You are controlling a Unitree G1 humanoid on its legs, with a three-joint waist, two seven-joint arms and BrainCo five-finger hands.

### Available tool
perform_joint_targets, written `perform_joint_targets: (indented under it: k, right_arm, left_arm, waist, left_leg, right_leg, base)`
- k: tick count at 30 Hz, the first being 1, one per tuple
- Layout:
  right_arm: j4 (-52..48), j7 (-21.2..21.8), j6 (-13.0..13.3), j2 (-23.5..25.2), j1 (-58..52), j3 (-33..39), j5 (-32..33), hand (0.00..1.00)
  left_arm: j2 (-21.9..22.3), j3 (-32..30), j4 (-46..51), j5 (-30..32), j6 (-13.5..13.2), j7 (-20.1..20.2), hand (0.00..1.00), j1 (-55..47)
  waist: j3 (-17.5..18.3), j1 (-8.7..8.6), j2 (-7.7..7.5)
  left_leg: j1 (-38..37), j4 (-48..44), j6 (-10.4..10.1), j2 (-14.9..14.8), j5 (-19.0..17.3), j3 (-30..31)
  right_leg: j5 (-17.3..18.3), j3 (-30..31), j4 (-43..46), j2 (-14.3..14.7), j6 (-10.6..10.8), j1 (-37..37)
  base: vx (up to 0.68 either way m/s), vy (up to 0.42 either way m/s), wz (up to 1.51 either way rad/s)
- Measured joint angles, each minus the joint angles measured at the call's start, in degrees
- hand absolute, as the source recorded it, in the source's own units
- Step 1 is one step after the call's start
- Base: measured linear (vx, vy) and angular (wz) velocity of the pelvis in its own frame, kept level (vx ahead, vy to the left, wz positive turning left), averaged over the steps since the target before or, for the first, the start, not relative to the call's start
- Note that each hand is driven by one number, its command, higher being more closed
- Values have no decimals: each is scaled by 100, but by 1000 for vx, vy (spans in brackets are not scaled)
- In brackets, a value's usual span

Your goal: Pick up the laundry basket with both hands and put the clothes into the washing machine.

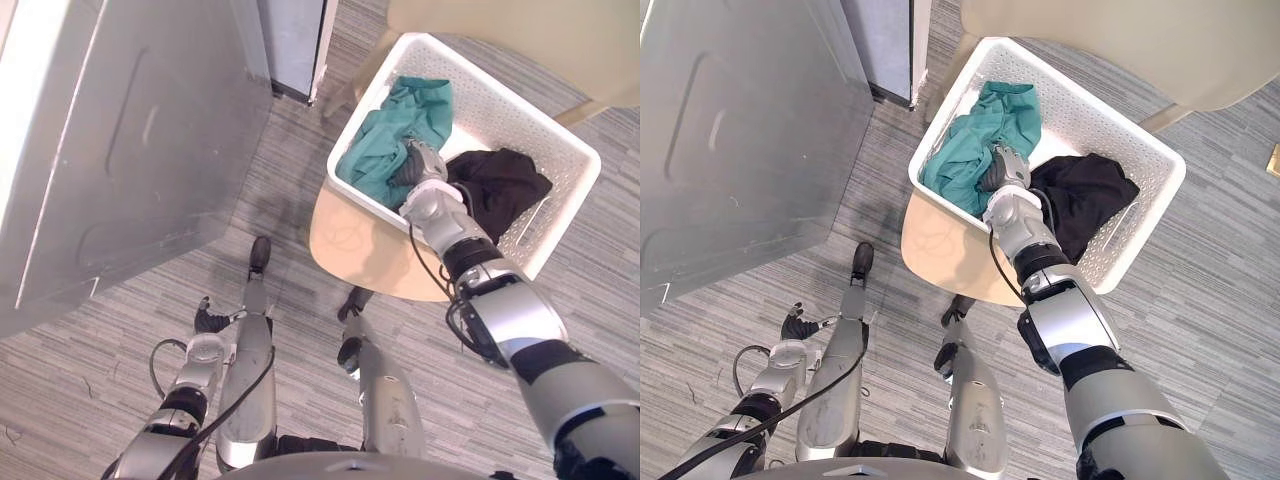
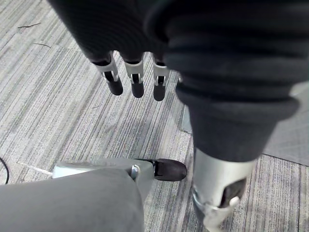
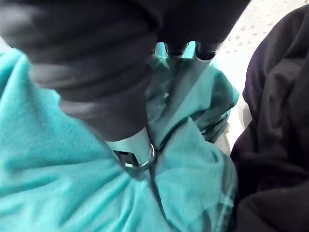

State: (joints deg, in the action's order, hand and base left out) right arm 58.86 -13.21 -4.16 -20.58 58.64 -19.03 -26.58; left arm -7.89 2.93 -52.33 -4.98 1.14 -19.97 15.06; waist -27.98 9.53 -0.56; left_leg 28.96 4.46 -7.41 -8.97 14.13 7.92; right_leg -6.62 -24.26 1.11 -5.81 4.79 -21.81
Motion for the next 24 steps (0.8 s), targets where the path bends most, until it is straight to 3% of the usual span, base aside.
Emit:
perform_joint_targets:
  k: [3, 9, 15, 20, 24]
  right_arm:
    - [-179, -37, 0, 65, -24, 186, 528, 100]
    - [-540, -276, 142, 437, -303, 927, 2319, 100]
    - [-994, -360, 214, 778, -656, 1193, 3447, 100]
    - [-1527, -430, 405, 1157, -962, 1377, 4563, 100]
    - [-2038, -432, 703, 1446, -1288, 1383, 5539, 100]
  left_arm:
    - [1, 0, 0, 0, 3, -54, 0, 0]
    - [12, -62, -1, -1, 58, -98, 0, 0]
    - [71, -221, 1, -70, 108, -102, 0, -1]
    - [126, -450, -4, -542, 108, -110, 0, -9]
    - [137, -669, 1, -726, 122, -134, 0, -11]
  waist:
    - [0, -11, 0]
    - [1, -45, -2]
    - [0, -70, -11]
    - [4, -106, -98]
    - [0, -167, -187]
  left_leg:
    - [0, 0, -7, -12, 6, -2]
    - [-44, -1, -7, -32, 16, -48]
    - [-211, 1, -11, -88, 12, -150]
    - [-216, 1, -36, -143, 27, -158]
    - [-352, 2, -57, -163, 33, -163]
  right_leg:
    - [-9, 2, -6, 12, -12, 0]
    - [-30, 40, -10, 23, -40, 13]
    - [-56, 97, -83, 82, -71, 173]
    - [-82, 98, -114, 136, -105, 185]
    - [-85, 89, -127, 154, -110, 331]
  base:
    - [0, 0, 0]
    - [5, 1, -2]
    - [8, -1, -4]
    - [0, 0, 0]
    - [14, 1, 2]
